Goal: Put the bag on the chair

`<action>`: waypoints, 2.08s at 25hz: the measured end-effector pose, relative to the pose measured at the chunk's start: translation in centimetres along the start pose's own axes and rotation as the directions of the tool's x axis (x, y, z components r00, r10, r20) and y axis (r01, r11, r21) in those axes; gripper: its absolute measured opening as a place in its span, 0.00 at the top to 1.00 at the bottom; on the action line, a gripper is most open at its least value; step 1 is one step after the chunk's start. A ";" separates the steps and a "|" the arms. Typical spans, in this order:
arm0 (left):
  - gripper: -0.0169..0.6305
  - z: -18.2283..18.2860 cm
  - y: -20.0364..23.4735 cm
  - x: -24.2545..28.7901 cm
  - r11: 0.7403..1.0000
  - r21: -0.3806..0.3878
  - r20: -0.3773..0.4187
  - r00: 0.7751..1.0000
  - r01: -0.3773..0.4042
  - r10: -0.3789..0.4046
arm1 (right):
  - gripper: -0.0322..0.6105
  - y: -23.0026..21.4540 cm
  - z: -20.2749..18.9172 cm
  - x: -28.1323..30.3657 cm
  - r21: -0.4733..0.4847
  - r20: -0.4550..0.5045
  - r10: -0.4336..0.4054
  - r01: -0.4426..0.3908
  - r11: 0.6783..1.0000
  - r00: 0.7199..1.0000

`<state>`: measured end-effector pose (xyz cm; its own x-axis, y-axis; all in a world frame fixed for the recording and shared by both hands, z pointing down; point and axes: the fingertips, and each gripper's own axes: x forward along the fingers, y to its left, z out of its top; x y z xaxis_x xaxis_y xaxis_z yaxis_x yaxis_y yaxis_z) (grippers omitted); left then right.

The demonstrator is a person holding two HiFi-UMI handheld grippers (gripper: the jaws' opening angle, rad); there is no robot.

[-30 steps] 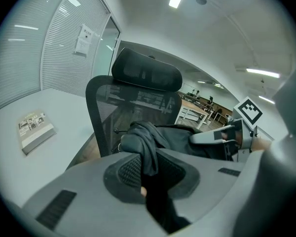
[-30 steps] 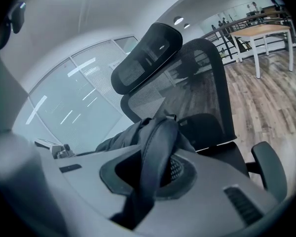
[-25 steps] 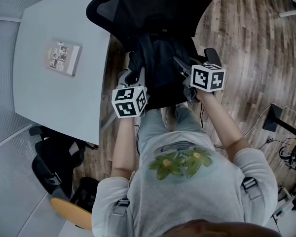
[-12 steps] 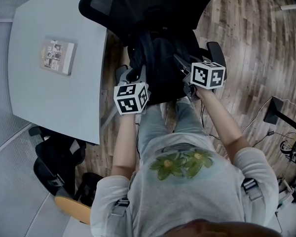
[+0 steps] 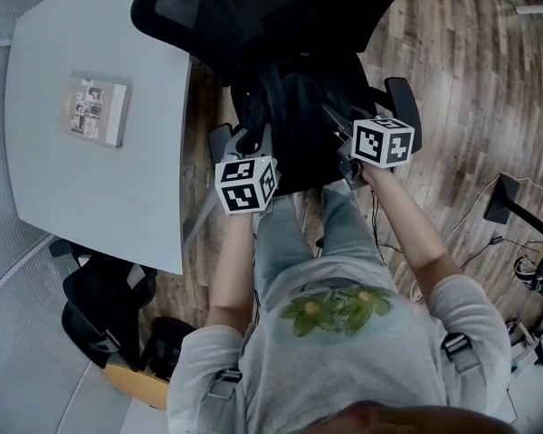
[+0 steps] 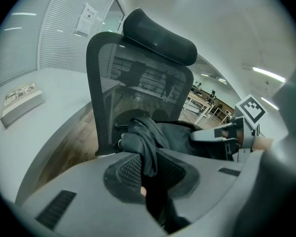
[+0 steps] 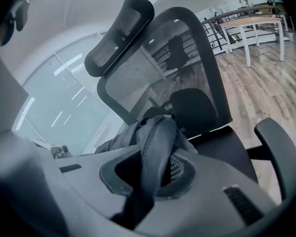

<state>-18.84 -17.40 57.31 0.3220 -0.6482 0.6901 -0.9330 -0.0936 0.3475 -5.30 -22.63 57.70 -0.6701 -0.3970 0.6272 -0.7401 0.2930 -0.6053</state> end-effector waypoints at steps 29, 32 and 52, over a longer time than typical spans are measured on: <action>0.89 -6.8 4.6 7.9 0.999 -0.017 -0.124 0.992 -0.029 0.026 | 0.87 -6.9 -5.2 7.4 -0.016 -0.125 -0.103 0.102 0.995 0.987; 0.89 -7.7 5.0 8.6 0.999 -0.022 -0.147 0.988 -0.039 0.036 | 0.87 -7.9 -6.2 8.0 -0.008 -0.152 -0.122 0.122 0.993 0.981; 0.89 -13.0 5.8 12.2 0.998 -0.007 -0.200 0.978 -0.057 0.055 | 0.85 -14.6 -11.5 10.1 0.021 -0.252 -0.244 0.257 0.966 0.937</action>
<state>-18.24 -16.03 75.99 0.2963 -0.4877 0.8212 -0.9487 -0.0507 0.3122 -1.96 -20.90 78.55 -0.4615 -0.2242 0.8584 -0.8861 0.1630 -0.4338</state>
